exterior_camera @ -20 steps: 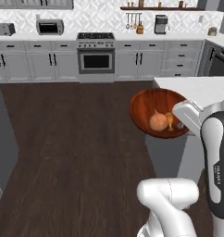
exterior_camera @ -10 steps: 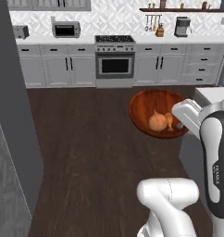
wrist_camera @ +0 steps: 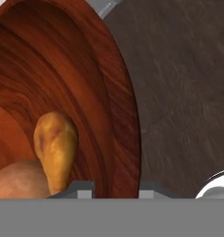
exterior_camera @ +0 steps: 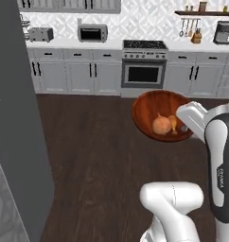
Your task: Pick the chicken drumstick and onion from their plates and place them in the bowl. Then put the bowl in the fridge.
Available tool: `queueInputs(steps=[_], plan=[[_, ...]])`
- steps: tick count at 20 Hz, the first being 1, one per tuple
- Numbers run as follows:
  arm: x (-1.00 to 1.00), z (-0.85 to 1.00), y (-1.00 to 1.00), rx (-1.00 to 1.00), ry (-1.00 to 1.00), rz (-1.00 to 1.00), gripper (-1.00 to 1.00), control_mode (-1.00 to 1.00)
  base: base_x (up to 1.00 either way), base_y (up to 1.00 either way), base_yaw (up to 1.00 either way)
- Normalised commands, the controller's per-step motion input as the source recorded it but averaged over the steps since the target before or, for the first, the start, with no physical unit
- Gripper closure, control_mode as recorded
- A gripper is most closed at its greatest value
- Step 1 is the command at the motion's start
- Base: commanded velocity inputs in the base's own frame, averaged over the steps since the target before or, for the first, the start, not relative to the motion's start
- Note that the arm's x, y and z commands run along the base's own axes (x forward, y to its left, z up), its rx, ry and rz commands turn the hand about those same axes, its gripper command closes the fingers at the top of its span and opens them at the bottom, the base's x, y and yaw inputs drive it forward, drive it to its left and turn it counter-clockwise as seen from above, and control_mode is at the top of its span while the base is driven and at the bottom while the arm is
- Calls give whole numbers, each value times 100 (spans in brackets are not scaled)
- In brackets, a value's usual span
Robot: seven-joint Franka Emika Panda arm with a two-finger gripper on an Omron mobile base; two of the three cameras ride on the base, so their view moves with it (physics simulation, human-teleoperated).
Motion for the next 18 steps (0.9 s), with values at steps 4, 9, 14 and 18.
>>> queueInputs(steps=[4,9,14,18], plan=[[0,0,0,0,0,0,100,100,100,-22,32],[0,0,0,0,0,0,100,100,100,-15,47],[0,0,0,0,0,0,100,100,100,-20,56],[0,0,0,0,0,0,100,100,100,-37,53]])
